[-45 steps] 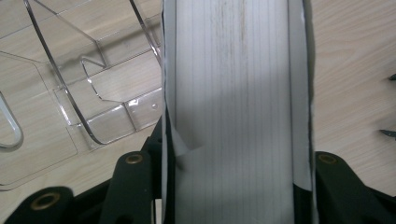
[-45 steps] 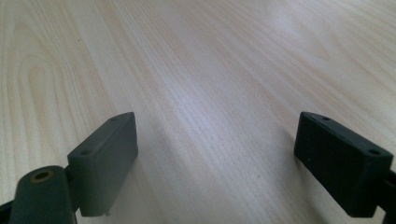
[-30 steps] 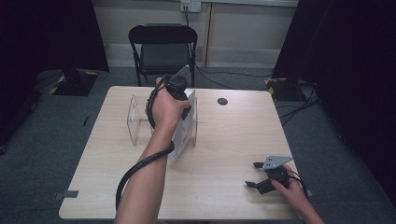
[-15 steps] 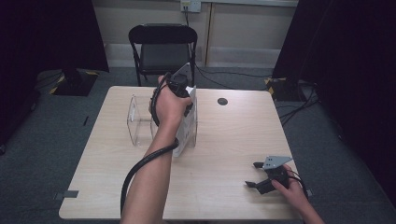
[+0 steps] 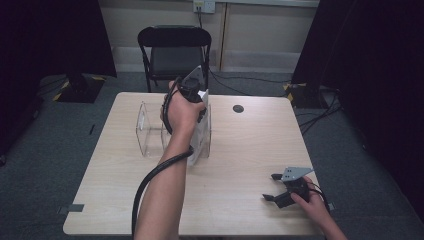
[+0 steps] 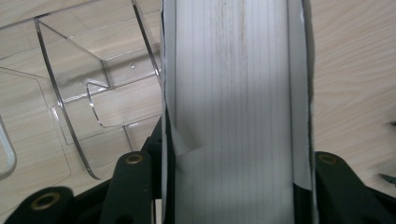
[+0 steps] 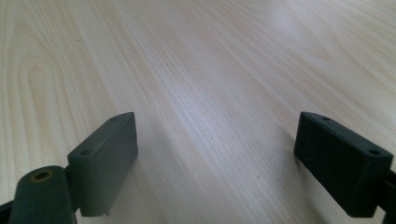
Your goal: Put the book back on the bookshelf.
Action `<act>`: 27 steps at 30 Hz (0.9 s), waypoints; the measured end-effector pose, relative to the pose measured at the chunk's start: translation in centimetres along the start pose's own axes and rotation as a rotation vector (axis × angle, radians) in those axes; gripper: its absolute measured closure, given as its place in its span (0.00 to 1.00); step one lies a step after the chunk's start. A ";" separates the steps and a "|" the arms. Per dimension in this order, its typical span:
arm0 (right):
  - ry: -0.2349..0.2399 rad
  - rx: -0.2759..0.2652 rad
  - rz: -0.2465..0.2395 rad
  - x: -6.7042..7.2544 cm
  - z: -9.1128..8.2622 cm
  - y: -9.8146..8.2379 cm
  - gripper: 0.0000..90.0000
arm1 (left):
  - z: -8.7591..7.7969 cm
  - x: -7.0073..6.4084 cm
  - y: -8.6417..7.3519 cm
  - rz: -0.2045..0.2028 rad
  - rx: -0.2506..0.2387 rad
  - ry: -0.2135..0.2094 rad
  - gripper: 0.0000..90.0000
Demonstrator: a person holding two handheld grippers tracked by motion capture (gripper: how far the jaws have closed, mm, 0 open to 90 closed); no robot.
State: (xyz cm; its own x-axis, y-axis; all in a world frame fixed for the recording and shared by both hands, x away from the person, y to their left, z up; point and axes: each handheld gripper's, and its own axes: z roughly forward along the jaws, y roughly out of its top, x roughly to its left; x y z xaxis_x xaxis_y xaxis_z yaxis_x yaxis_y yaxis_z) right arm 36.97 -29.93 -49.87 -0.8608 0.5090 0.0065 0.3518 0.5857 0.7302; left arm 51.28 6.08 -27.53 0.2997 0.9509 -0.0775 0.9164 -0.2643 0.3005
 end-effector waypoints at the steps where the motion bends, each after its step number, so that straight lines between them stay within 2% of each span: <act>1: 0.000 0.000 0.000 0.0 0.0 0.0 0.14 | 0.0 0.0 0.1 -0.002 -0.003 0.001 0.60; 18: 0.000 0.001 0.001 0.0 0.0 0.0 0.14 | 0.6 -0.1 0.5 -0.060 -0.016 0.027 0.59; 27: 0.000 0.000 0.000 0.0 0.0 0.0 0.14 | 1.0 -0.3 0.9 -0.070 -0.010 0.044 0.59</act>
State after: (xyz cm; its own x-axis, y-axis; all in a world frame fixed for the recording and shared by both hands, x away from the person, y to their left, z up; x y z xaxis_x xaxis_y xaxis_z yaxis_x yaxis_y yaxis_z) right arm 36.96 -29.93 -49.87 -0.8607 0.5091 0.0062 0.3517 0.5858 0.7301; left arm 52.31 5.40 -28.21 0.2224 0.9733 -0.0571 0.9322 -0.1952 0.3048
